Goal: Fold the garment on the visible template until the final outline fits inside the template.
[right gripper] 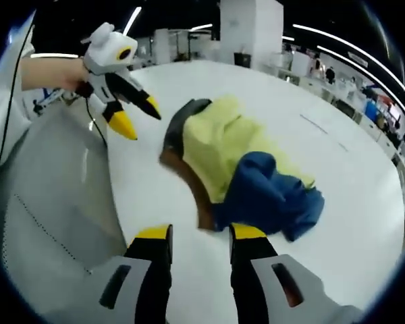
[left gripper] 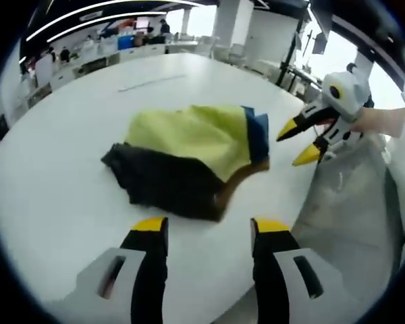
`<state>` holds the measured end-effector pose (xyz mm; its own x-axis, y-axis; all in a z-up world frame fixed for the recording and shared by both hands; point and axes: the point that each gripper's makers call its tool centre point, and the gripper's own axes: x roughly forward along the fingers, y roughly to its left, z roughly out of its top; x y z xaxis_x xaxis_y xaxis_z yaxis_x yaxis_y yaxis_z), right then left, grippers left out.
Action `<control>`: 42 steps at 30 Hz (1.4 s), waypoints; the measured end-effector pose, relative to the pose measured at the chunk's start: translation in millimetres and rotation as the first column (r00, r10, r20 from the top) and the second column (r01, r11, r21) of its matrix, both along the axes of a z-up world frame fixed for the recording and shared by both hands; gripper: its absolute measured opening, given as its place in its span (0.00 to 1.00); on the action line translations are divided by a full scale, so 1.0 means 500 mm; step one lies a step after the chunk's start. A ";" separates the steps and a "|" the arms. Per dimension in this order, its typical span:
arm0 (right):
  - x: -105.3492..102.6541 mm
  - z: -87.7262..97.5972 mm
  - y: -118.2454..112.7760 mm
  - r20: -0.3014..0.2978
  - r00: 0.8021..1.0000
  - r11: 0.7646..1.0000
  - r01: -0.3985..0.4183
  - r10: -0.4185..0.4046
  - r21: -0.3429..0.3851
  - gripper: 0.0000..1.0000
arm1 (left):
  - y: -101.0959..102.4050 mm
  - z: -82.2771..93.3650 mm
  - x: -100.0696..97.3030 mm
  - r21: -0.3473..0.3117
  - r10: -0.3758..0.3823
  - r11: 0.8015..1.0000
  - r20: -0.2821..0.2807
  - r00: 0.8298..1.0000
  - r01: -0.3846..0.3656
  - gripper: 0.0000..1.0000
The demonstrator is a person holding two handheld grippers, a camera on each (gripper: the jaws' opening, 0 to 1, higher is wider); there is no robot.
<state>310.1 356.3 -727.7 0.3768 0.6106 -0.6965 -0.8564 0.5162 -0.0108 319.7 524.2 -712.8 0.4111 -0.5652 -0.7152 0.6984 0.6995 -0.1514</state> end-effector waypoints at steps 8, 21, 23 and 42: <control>0.011 -0.018 -0.006 -0.030 0.999 1.000 0.026 -0.026 -0.001 0.31 | -0.007 -0.011 0.010 0.000 -0.003 1.000 -0.006 1.000 0.003 0.43; 0.028 -0.044 -0.008 -0.078 0.994 0.996 0.080 -0.077 0.035 0.27 | -0.011 -0.048 0.024 -0.026 0.027 0.999 -0.044 0.999 -0.029 0.39; 0.031 -0.046 -0.008 -0.085 0.992 0.995 0.094 -0.090 0.043 0.27 | -0.012 -0.051 0.026 -0.033 0.035 0.999 -0.047 0.998 -0.037 0.38; 0.052 -0.056 0.008 -0.082 0.992 0.994 0.102 -0.097 0.050 0.14 | -0.031 -0.066 0.050 -0.060 0.056 0.996 -0.078 0.995 -0.061 0.24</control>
<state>336.1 360.4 -755.6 0.3826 0.6104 -0.6936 -0.7978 0.5968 0.0852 344.8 509.0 -746.0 0.3906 -0.5861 -0.7099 0.6415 0.7263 -0.2467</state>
